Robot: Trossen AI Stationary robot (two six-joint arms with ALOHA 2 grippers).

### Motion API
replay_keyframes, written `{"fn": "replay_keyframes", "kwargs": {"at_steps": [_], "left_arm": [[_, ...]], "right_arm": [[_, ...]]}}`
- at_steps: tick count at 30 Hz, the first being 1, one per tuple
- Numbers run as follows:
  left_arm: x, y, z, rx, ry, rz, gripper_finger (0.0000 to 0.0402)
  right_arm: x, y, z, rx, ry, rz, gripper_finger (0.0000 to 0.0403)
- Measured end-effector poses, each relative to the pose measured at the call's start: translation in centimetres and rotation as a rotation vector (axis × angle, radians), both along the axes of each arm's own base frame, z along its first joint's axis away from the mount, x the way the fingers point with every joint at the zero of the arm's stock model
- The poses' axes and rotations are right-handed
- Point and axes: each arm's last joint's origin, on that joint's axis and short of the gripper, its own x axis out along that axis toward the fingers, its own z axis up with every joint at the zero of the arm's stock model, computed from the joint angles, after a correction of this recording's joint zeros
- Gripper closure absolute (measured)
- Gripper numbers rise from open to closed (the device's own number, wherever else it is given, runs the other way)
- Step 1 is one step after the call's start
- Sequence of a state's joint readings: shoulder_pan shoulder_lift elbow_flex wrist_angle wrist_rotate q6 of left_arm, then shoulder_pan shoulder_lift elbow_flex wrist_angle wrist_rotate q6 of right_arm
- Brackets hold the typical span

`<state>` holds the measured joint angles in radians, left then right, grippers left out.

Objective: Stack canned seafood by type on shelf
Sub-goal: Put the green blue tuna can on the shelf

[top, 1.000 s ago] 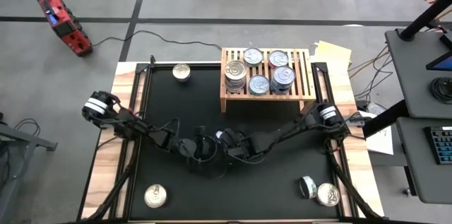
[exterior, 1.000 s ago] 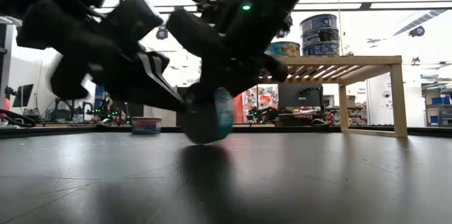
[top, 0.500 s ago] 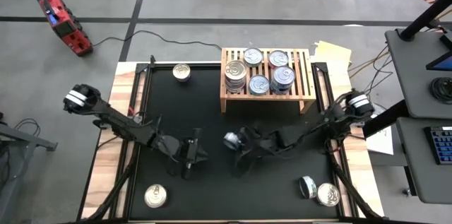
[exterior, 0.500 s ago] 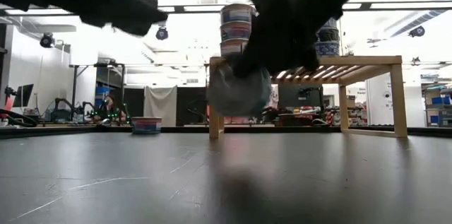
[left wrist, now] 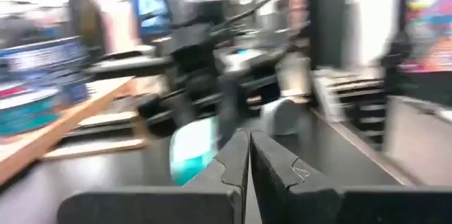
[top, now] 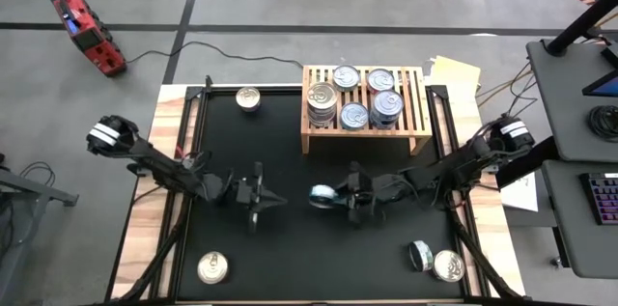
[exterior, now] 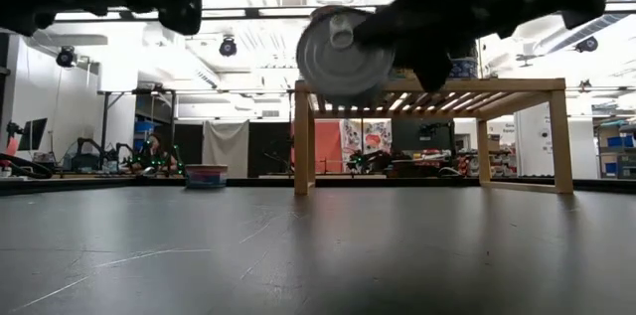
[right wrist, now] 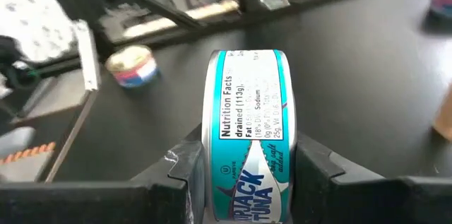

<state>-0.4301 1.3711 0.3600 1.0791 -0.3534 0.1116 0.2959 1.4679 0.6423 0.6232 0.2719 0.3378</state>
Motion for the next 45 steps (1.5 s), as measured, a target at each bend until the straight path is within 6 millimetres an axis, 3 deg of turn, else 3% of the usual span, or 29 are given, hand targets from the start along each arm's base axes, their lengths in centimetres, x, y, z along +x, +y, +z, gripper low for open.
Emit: {"fn": "replay_keyframes", "kwargs": {"at_steps": [8, 15, 21, 31, 37, 45], "left_arm": [[3.1, -0.2, 0.5, -0.029, 0.011, 0.359, 0.0400], [5.6, -1.0, -0.4, -0.051, 0.088, 0.293, 0.0354], [6.1, -1.2, -0.6, -0.097, 0.095, 0.284, 0.0275], [6.7, -1.4, -0.5, -0.165, 0.081, 0.230, 0.0154], [8.3, -1.7, -0.4, -0.146, 0.072, 0.248, 0.0127], [10.0, -1.9, -0.1, -0.088, 0.061, 0.260, 0.0125]], "right_arm": [[-2.1, -1.3, 1.9, -0.049, -0.101, 0.173, 0.0274], [-3.5, -1.7, 2.3, -0.089, -0.151, 0.189, 0.0274], [-3.4, -1.7, 1.6, -0.112, -0.138, 0.180, 0.0274], [-3.0, -1.7, 2.3, -0.259, -0.175, 0.158, 0.0274], [-3.0, -1.4, 2.3, -0.312, -0.183, 0.186, 0.0274], [-3.2, -0.7, 2.4, -0.341, -0.199, 0.264, 0.0274]]}}
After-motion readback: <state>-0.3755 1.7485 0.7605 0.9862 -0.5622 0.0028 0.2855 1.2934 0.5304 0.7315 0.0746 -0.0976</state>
